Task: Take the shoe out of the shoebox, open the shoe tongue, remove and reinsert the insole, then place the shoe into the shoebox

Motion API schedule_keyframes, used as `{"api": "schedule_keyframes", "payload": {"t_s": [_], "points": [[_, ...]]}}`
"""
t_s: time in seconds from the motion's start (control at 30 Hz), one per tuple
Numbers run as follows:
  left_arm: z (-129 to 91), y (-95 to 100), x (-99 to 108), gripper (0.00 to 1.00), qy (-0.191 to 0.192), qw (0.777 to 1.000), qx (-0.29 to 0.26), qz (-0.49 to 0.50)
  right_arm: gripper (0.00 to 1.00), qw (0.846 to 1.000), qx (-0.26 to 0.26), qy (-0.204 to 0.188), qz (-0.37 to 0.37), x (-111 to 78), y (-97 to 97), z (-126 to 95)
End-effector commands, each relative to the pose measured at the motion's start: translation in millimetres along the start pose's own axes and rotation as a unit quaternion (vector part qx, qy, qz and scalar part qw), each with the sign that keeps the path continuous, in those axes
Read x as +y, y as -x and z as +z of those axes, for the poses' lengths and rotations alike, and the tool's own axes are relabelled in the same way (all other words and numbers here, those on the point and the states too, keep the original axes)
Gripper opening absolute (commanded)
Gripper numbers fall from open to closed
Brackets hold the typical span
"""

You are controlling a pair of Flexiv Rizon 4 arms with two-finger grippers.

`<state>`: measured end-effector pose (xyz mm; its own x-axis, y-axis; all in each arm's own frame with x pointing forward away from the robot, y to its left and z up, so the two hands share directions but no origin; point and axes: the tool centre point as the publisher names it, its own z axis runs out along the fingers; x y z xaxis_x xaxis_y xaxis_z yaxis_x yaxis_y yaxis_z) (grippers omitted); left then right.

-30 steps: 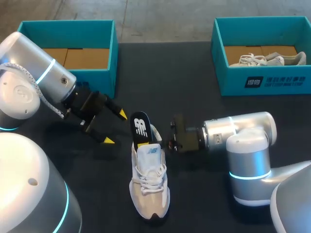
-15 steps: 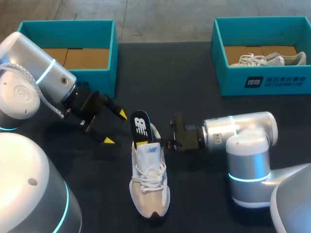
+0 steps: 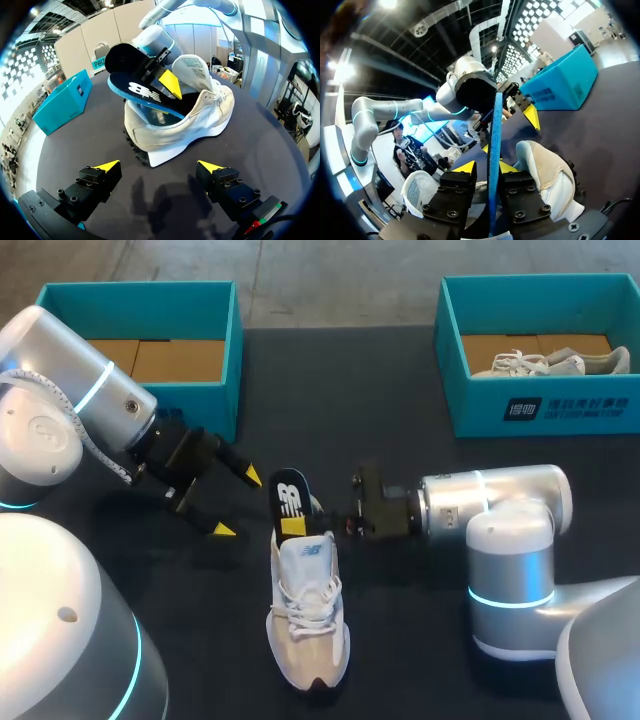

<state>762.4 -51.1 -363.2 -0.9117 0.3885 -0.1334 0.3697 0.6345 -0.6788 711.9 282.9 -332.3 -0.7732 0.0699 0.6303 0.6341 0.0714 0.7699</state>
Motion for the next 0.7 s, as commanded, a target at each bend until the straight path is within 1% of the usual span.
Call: {"api": "schedule_keyframes", "payload": {"t_s": [0.03, 0.07, 0.1, 0.13, 0.23, 0.37, 0.7], "points": [[-0.7, -0.5, -0.5, 1.0, 0.002, 1.0, 0.001, 0.0, 0.19, 1.0, 0.001, 0.0, -0.002, 4.1, 1.5, 0.4], [-0.7, -0.5, -0.5, 1.0, 0.002, 1.0, 0.001, 0.0, 0.18, 1.0, 0.001, 0.001, -0.003, 4.9, 1.8, 0.3], [-0.7, -0.5, -0.5, 1.0, 0.002, 1.0, 0.001, 0.0, 0.07, 1.0, 0.002, 0.001, -0.004, 5.8, 2.0, 0.4], [-0.7, -0.5, -0.5, 1.0, 0.002, 1.0, 0.001, 0.0, 0.0, 1.0, 0.002, 0.0, -0.004, 6.5, 2.2, 0.5], [-0.7, -0.5, -0.5, 1.0, 0.002, 1.0, 0.001, 0.0, 0.0, 1.0, 0.004, -0.004, -0.004, 6.8, 3.3, 1.3], [-0.7, -0.5, -0.5, 1.0, 0.002, 1.0, 0.001, 0.0, 0.0, 1.0, 0.004, -0.007, 0.008, 1.4, 5.5, 0.8], [-0.7, -0.5, -0.5, 1.0, 0.002, 1.0, 0.001, 0.0, 0.0, 0.999, 0.001, -0.01, 0.042, -19.8, 5.9, 0.3]]}}
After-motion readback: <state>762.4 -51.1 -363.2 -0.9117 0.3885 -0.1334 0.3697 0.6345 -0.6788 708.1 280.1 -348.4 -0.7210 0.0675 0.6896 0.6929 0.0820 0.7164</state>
